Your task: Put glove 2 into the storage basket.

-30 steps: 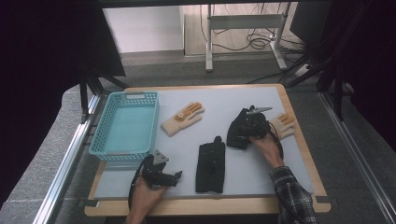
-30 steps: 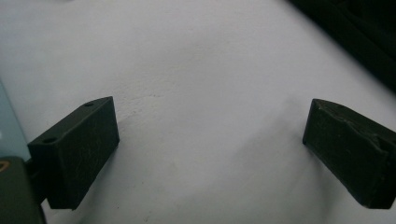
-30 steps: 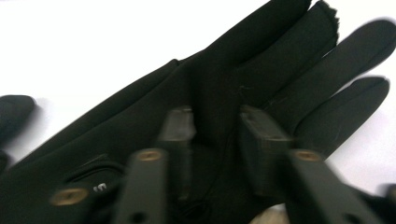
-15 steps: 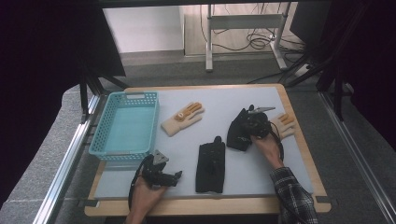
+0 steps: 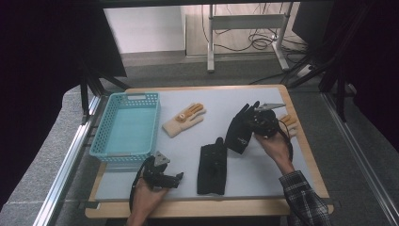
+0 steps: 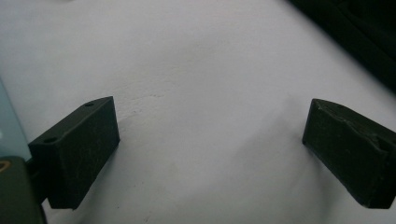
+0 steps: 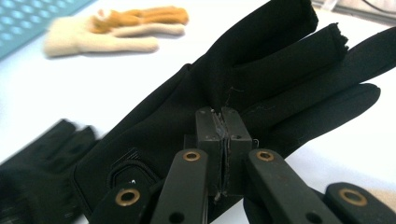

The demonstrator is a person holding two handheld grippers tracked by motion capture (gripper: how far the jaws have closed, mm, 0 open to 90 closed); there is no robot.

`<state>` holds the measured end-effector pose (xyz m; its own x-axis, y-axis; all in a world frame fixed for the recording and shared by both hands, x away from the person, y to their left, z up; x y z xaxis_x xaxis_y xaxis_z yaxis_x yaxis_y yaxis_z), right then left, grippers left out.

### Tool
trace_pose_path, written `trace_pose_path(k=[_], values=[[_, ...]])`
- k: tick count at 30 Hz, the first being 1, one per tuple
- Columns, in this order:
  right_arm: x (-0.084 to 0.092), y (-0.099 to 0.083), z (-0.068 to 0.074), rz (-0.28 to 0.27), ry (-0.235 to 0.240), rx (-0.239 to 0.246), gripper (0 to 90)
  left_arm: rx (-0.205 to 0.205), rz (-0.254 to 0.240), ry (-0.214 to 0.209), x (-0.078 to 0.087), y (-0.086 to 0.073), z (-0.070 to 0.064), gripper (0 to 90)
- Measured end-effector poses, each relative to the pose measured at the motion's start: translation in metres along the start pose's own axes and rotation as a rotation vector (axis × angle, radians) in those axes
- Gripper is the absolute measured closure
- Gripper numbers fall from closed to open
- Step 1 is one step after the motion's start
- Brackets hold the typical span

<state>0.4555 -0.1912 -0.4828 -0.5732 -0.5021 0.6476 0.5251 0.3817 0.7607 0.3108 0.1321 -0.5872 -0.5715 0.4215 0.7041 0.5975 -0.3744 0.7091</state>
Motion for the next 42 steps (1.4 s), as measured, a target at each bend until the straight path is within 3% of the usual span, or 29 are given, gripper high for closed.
trace_pose_path(k=[8,17,18,19,24,30,34,37,39,42], values=[[0.038,0.009,0.036,-0.034,0.078,0.043,87.4,-0.001,0.0,0.0,0.0,0.0,0.0,4.2],[0.063,-0.004,0.09,0.016,0.167,0.111,87.3,0.002,-0.001,0.001,0.0,0.0,0.0,4.2],[0.063,-0.004,0.09,0.016,0.167,0.111,87.3,0.002,-0.001,0.001,0.0,0.0,0.0,4.3],[0.059,-0.011,0.102,0.044,0.188,0.119,87.3,0.005,-0.002,0.001,0.0,0.0,0.0,4.2],[0.037,-0.026,0.121,0.102,0.214,0.134,87.3,0.002,-0.003,0.002,0.0,0.0,0.0,4.3],[-0.004,-0.04,0.135,0.162,0.163,0.151,87.0,0.001,-0.003,0.003,0.0,0.0,0.0,4.3],[-0.023,-0.047,0.14,0.17,0.183,0.14,85.5,-0.001,-0.001,0.003,0.0,0.0,0.0,4.3],[-0.032,-0.053,0.143,0.165,0.206,0.12,72.4,-0.001,-0.001,0.003,0.0,0.0,0.0,4.3],[-0.029,-0.051,0.143,0.148,0.212,0.127,62.4,-0.001,-0.001,0.003,0.0,0.0,0.0,4.3],[-0.02,-0.047,0.137,0.113,0.199,0.138,56.7,-0.001,-0.001,0.003,0.0,0.0,0.0,4.3]])
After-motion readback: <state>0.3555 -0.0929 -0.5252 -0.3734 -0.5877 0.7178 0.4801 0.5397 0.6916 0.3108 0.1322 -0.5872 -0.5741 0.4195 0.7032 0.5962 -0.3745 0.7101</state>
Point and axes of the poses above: each handheld gripper's, and its own axes: x roughly backward along the jaws, y roughly out of its top, z roughly to its left, the point moved 5 cm from there along -x, roughly forward along the jaws, and after that the axes turned 1 degree about -x, right-handed, at the moved point
